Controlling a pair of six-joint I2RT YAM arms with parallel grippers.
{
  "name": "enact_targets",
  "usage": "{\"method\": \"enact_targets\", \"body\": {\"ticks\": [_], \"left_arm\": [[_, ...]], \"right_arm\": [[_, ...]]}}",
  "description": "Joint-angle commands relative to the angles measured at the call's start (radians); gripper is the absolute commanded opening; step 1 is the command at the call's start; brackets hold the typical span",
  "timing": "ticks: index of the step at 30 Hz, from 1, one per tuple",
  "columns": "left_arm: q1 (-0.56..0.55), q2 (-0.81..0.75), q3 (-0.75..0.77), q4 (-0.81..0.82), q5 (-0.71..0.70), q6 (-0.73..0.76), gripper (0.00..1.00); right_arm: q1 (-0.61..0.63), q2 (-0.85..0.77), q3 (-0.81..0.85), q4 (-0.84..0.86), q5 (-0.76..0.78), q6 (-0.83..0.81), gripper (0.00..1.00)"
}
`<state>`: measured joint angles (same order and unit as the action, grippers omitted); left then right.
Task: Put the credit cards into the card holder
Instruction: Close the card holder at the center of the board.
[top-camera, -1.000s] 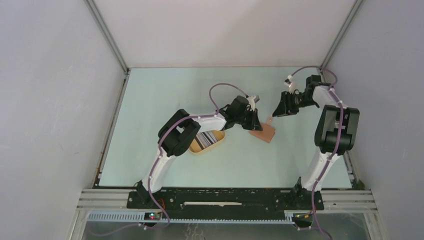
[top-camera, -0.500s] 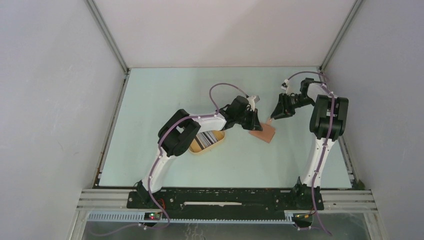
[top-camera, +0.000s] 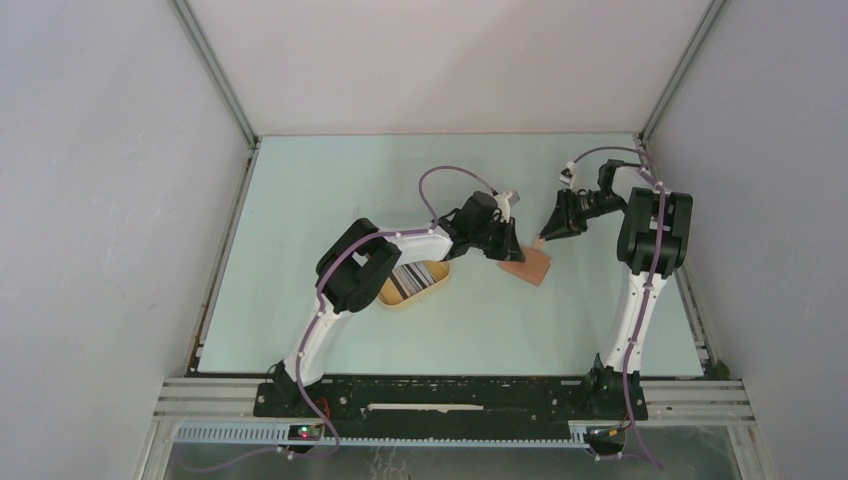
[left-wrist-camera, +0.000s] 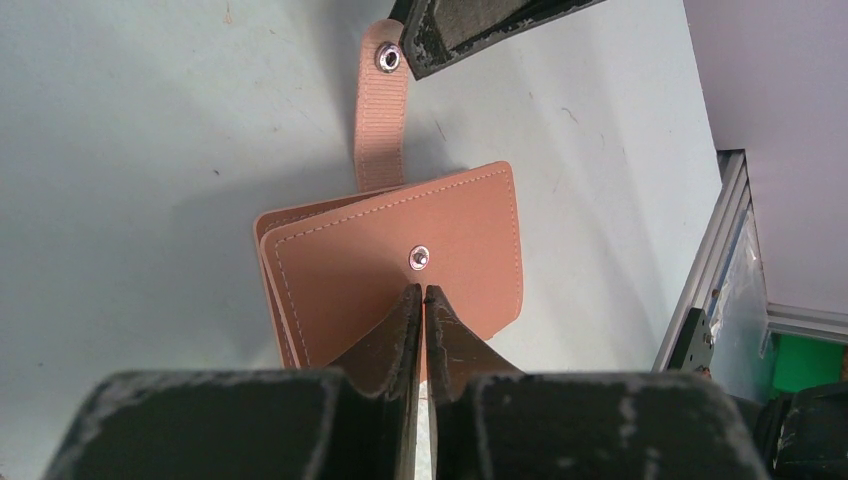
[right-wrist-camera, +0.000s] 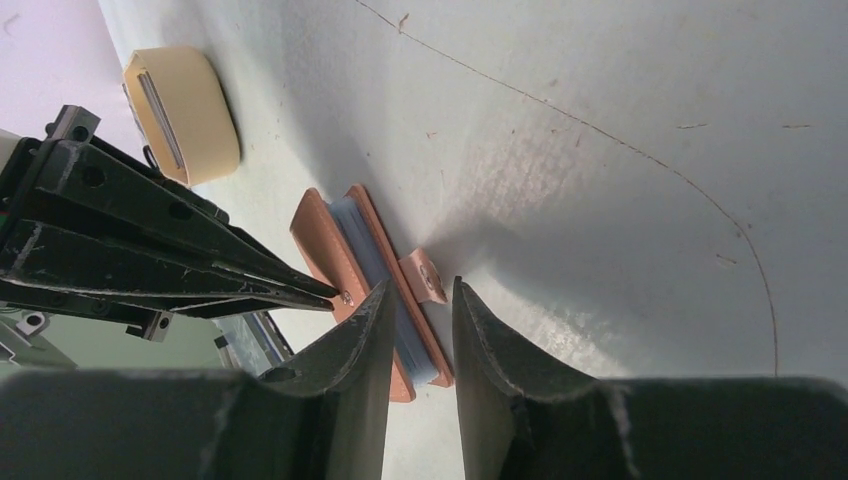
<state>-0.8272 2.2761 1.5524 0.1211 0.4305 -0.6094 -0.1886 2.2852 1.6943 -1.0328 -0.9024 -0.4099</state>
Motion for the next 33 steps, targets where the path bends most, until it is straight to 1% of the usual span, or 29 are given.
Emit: {"method": "enact_targets", "body": {"ticks": [1,5,13,24,29,33], "left_arm": [[-0.008,0.019,0.019,-0.102,0.008,0.038,0.09],[-0.009,0.019,0.018,-0.104,0.008,0.039,0.09],[-0.009,0.02,0.021,-0.105,0.008,0.039,0.09],[-0.008,0.023,0.023,-0.109,0.01,0.039,0.09],[-0.009,0.023,0.025,-0.112,0.01,0.038,0.09],[-0.009,0.022,0.025,-0.111,0.013,0.029,0.1]], "right_arm": [[-0.006,0.017,0.037,-0.023,-0.023,-0.017,0.35],[-0.006,0.026,0.041,-0.031,-0.027,-0.023,0.33],[-0.009,0.026,0.043,-0.052,-0.062,-0.053,0.23],[-0.011,0.012,0.029,-0.071,-0.093,-0.109,0.0],[-0.012,-0.028,-0.006,-0.066,-0.117,-0.16,0.0],[-0.012,-0.084,-0.061,-0.058,-0.131,-0.234,0.0]]}}
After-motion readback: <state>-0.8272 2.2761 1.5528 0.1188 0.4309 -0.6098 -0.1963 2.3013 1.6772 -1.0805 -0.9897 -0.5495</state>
